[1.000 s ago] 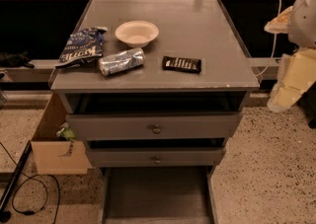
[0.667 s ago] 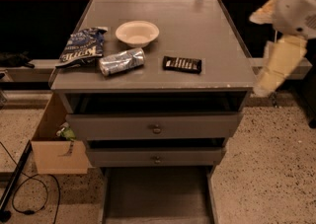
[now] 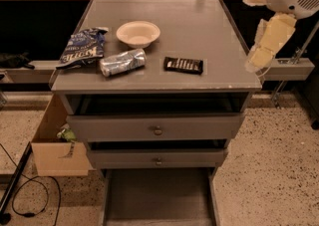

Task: Place rxbar chocolate into bottom drawer

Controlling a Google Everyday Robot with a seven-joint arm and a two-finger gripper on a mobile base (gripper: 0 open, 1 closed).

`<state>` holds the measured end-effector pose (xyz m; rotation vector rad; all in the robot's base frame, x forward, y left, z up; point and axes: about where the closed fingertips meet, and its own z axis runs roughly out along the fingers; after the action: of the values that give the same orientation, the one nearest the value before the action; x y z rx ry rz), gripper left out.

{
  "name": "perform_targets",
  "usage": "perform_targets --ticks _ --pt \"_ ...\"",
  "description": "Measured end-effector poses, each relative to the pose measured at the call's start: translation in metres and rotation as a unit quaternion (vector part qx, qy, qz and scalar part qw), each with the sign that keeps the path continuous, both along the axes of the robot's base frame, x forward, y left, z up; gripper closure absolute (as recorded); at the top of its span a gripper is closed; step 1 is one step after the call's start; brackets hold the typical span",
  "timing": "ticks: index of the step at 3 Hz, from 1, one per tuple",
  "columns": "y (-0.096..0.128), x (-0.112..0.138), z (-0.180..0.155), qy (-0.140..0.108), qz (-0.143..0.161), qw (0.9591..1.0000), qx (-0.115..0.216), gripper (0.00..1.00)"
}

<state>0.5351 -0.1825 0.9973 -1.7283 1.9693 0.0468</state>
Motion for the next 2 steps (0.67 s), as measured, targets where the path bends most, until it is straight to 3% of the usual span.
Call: perform_targets --ticks 1,2 --pt "0.02 0.014 -0.005 -0.011 0.004 0.9999 -0.001 0.0" --pt "0.046 0.048 -0.029 -0.008 0.001 1.0 -0.002 0.0"
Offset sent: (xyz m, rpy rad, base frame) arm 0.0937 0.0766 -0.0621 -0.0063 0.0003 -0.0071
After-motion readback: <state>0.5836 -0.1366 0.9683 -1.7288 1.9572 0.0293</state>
